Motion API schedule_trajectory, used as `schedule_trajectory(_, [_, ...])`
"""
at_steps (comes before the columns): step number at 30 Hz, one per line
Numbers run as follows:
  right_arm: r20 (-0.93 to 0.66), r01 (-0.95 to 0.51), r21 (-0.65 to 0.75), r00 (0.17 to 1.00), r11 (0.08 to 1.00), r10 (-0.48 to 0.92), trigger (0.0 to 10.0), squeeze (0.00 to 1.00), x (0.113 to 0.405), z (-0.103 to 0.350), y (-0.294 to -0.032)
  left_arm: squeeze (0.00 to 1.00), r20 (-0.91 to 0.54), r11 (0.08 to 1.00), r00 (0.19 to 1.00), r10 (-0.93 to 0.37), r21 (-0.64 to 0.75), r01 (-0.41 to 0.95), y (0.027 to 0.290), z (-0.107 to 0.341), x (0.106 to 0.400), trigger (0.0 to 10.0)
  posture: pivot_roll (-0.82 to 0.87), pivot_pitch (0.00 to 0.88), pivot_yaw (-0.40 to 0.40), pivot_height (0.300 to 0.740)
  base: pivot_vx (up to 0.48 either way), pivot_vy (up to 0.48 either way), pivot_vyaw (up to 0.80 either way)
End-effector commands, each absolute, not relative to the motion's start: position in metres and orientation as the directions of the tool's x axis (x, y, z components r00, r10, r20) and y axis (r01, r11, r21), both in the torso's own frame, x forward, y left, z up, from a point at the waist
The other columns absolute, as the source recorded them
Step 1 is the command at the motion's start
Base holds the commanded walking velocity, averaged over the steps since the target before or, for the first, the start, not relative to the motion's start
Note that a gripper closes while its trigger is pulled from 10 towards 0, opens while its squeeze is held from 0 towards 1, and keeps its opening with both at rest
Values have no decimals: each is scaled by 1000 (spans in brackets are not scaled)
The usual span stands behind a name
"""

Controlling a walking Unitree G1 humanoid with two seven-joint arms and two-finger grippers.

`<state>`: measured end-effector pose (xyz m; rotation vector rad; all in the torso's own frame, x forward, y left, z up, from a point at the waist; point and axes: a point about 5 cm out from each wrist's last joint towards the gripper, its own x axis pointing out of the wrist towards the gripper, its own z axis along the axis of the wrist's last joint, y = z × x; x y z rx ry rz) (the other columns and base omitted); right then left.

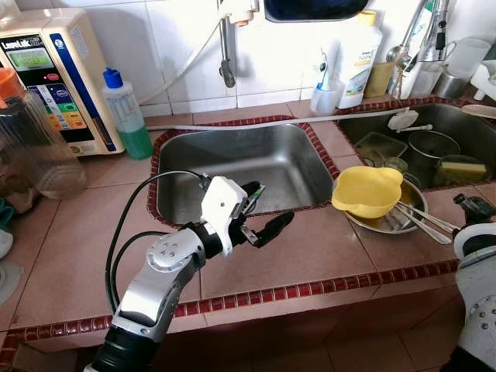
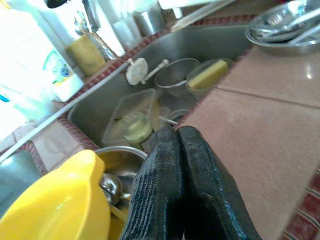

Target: Kitchen organization

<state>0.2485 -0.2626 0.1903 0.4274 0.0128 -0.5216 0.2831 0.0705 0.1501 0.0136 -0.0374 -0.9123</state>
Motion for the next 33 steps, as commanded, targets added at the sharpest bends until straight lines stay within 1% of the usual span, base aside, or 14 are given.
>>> schedule_trajectory(1, [-85, 465, 386, 878, 797, -471, 0, 0, 250, 196, -260, 0, 26, 602, 602, -798, 50, 797, 69, 152, 282, 10000, 15, 0, 39, 740, 0, 0, 0])
schedule_trajectory(5, [-38, 432, 367, 892, 823, -451, 0, 0, 252, 204, -258, 0, 25, 603, 602, -798, 50, 796, 69, 152, 282, 10000, 15, 0, 40, 740, 0, 0, 0])
schedule_trajectory(6, [-31, 431, 351, 893, 831, -450, 4431, 0, 252, 206, -258, 0, 25, 602, 602, -798, 51, 797, 69, 152, 282, 10000, 14, 0, 39, 740, 0, 0, 0])
schedule_trajectory(7, [-22, 450, 319, 883, 834, -469, 10000, 0, 249, 207, -260, 0, 26, 602, 602, -798, 51, 797, 69, 153, 282, 10000, 13, 0, 39, 740, 0, 0, 0])
schedule_trajectory(10, [-13, 493, 280, 860, 824, -510, 10000, 0, 245, 206, -265, 0, 26, 602, 602, -798, 51, 797, 69, 153, 282, 10000, 13, 0, 40, 740, 0, 0, 0])
schedule_trajectory(11, [-12, 555, 258, 820, 791, -572, 10000, 1000, 239, 205, -275, 0, 25, 602, 601, -799, 50, 797, 69, 153, 282, 10000, 11, 0, 42, 740, 0, 0, 0])
schedule_trajectory(14, [-59, 607, 278, 785, 745, -617, 10000, 1000, 232, 196, -281, 0, 25, 599, 599, -801, 50, 799, 68, 152, 281, 10000, 9, 0, 43, 740, 0, 0, 0])
schedule_trajectory(17, [-68, 605, 238, 791, 760, -608, 10000, 1000, 229, 192, -278, 0, 25, 596, 595, -803, 52, 801, 67, 152, 281, 10000, 9, 0, 44, 740, 0, 0, 0])
schedule_trajectory(20, [-35, 560, 105, 828, 822, -559, 10000, 1000, 226, 191, -270, 0, 25, 596, 595, -803, 53, 801, 68, 153, 282, 10000, 6, 0, 45, 740, 0, 0, 0])
schedule_trajectory(22, [20, 506, -56, 862, 860, -506, 10000, 1000, 225, 192, -260, 0, 25, 596, 595, -803, 54, 801, 68, 153, 282, 10000, 6, 0, 45, 740, 0, 0, 0])
schedule_trajectory(25, [65, 375, -285, 926, 882, -373, 10000, 1000, 223, 186, -239, 0, 29, 598, 597, -802, 52, 800, 66, 152, 282, 10000, 1, 0, 45, 740, 0, 0, 0])
schedule_trajectory(27, [25, 272, -383, 958, 883, -285, 10000, 1000, 220, 173, -225, 0, 30, 606, 605, -796, 43, 794, 66, 151, 283, 10000, -1, 0, 45, 740, 0, 0, 0])
schedule_trajectory(30, [-25, 187, -469, 974, 863, -225, 10000, 1000, 213, 156, -215, 0, 30, 607, 606, -795, 39, 794, 65, 150, 283, 10000, -1, 0, 44, 740, 0, 0, 0])
schedule_trajectory(33, [-40, 167, -522, 975, 836, -219, 10000, 1000, 209, 151, -214, 0, 31, 606, 605, -795, 37, 795, 64, 151, 283, 10000, -1, 0, 45, 740, 0, 0, 0])
